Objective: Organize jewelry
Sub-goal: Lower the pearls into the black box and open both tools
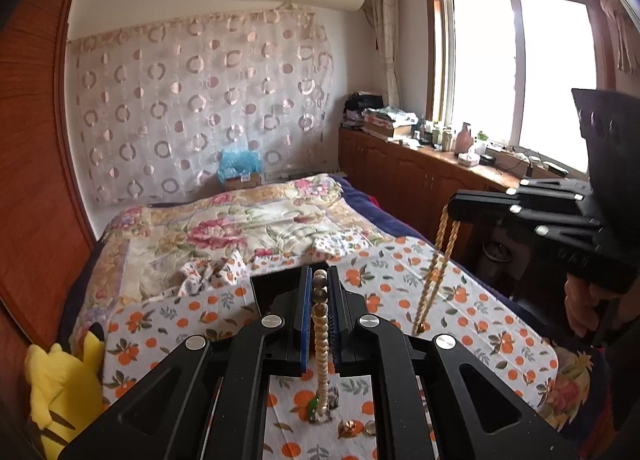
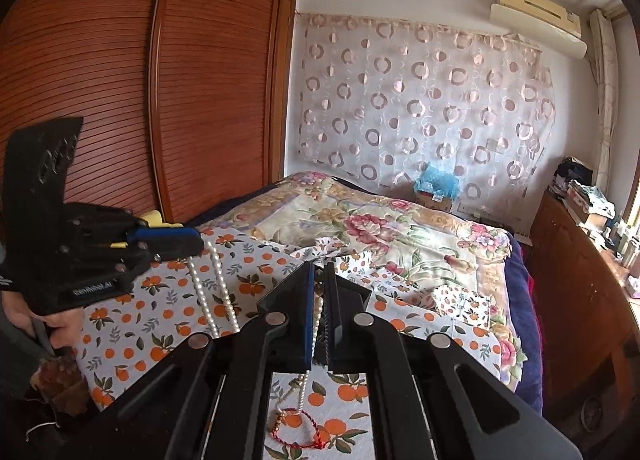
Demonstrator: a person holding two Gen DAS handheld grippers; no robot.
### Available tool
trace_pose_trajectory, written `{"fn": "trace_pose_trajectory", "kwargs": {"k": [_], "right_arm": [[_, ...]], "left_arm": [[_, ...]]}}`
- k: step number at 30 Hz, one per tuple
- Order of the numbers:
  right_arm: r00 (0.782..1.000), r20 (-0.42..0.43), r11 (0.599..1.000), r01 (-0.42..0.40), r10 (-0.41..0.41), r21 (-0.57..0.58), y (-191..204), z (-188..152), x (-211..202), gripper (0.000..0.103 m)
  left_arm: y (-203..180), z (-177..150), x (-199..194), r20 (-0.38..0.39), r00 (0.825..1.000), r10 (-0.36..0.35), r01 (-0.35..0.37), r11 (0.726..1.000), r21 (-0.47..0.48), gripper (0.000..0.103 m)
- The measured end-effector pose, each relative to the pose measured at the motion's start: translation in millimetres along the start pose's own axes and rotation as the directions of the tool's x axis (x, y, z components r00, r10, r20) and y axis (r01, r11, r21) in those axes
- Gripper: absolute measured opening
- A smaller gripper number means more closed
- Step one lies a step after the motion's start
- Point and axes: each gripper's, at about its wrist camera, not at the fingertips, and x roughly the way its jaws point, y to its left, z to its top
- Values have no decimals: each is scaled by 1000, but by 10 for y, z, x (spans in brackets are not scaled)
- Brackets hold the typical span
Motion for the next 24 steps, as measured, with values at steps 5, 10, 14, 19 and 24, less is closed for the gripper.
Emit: {"fn": "trace_pose_trajectory", "kwargs": {"k": [5,10,14,19,24], "right_arm": [[1000,2,1000,17,-17,-2,-49,79,88,5],[999,21,1000,28,-28,-1,-95,243,198,5],[999,34,999,40,-40,3,-142,420,344,5],[999,31,999,36,-37,8,-164,522,537,5],[1000,1,999,7,-7,37,-192,537,745,5]], "left_arm": [[48,166,49,9,1000,-9,9,1000,-15,7],[137,368,82,33,999,21,-20,1000,-20,7],[198,531,124,56,996,68,-68,998,-7,7],[290,732,285,51,993,103,-102,995,-11,7],[296,796,409,44,991,124,-123,992,-14,7]]}}
